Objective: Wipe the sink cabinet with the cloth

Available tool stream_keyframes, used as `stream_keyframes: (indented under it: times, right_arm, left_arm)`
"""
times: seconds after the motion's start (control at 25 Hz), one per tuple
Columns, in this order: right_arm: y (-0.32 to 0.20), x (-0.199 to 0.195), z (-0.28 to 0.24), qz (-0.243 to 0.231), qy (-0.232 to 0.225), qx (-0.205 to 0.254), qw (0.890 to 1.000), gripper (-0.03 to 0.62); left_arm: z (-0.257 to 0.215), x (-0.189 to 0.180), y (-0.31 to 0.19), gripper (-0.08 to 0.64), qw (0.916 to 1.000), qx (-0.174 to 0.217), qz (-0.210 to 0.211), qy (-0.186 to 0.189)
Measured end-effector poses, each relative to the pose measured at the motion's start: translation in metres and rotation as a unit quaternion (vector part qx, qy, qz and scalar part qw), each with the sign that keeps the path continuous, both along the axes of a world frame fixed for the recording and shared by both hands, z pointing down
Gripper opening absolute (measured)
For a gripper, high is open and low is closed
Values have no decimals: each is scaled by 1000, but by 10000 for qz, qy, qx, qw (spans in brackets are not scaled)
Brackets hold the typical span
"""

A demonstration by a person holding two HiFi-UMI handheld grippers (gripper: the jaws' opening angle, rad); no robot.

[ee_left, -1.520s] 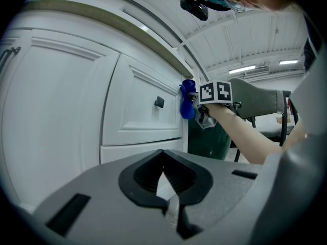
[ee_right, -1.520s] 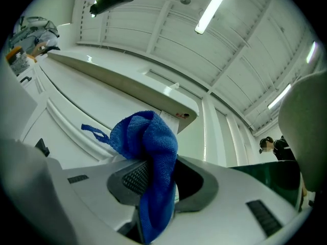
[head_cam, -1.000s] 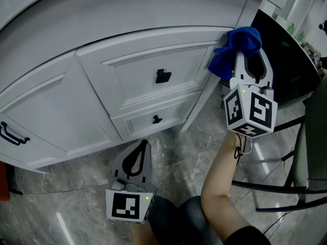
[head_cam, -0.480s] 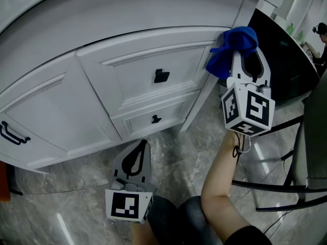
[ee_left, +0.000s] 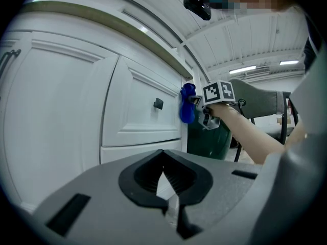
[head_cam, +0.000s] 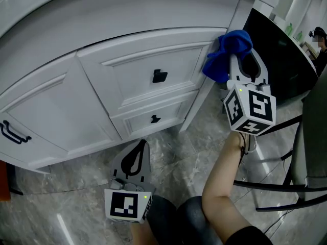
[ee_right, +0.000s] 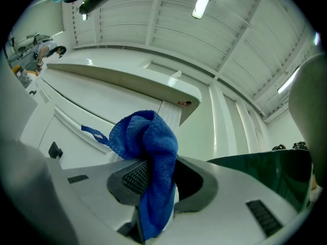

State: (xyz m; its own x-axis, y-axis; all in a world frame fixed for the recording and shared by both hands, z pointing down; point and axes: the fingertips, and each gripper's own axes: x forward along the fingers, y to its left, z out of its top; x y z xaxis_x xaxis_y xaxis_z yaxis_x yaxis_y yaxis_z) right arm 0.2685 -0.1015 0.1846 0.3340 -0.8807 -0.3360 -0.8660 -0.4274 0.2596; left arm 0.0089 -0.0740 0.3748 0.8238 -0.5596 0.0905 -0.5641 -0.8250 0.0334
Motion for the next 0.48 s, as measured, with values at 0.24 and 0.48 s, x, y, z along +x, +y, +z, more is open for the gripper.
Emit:
stream_keyframes:
  times: [0.24, 0.48]
  right_arm:
    - [-1, 3, 9, -345, -169, -162, 9991, 115]
    - [-2, 1, 9, -31, -61, -256, 9996, 115]
  left_arm:
    - [2, 1, 2, 3, 10000, -36, 12, -35]
    - [4, 4, 0, 3, 10000, -86, 28, -38]
